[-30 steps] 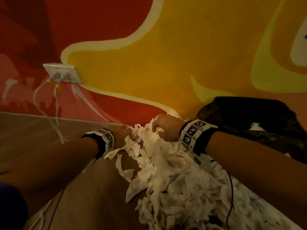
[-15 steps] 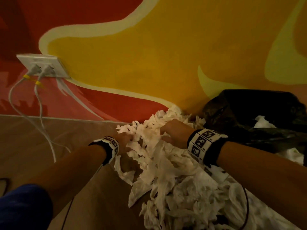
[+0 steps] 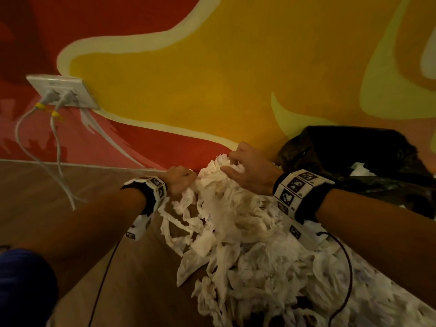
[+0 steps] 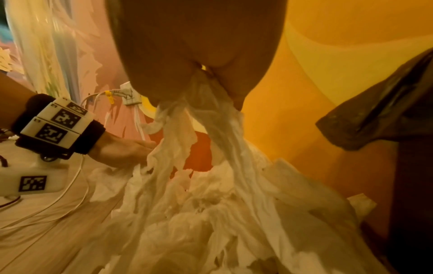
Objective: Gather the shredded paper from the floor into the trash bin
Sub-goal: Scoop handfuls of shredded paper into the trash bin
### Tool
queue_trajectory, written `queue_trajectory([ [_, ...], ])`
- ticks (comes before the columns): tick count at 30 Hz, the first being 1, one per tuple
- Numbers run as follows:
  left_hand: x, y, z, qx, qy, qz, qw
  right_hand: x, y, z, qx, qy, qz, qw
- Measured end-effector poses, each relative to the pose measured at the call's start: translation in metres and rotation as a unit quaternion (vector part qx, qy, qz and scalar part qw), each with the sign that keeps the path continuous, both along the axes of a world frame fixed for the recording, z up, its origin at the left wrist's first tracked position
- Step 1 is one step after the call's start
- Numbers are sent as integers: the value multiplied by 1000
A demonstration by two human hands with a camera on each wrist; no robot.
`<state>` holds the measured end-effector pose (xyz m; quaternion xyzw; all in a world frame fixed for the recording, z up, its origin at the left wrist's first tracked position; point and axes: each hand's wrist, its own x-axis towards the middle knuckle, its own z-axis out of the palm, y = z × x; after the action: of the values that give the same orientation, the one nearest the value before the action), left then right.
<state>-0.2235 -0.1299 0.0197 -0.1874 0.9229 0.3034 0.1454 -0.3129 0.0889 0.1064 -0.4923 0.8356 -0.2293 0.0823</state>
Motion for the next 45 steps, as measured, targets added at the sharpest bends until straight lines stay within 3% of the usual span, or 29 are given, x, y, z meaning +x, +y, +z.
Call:
queue_trajectory([
  [6,-7,8,29,-44,23,22,998,-5,11,21,-19,-25,32,999],
  [9,-7,12,42,-24,22,37,999,-11,15,24,-27,-42,14,999],
  [15,-6,26,67,-96,45,22,994,-19,20,30,-35,-32,19,999],
  [20,-7,41,78,-86,84,9,993,-19,26,43,-70,-44,29,996],
  [26,-16,60,92,-139,-29,-67,988,-20,46,68,-147,-64,35,986],
  [30,-27,82,84,-214,-122,-169,954,-23,61,81,-77,7,8,997],
  [33,-38,101,73,-227,-122,-212,943,-19,74,83,-41,33,-14,999],
  [38,-57,118,64,-342,-111,-283,889,-3,94,76,-20,3,-11,1000],
  [41,-59,124,64,-319,-59,-252,912,4,102,75,-13,-34,-22,999],
  [45,-60,129,69,-280,-61,-243,927,-2,102,79,14,32,-13,999],
])
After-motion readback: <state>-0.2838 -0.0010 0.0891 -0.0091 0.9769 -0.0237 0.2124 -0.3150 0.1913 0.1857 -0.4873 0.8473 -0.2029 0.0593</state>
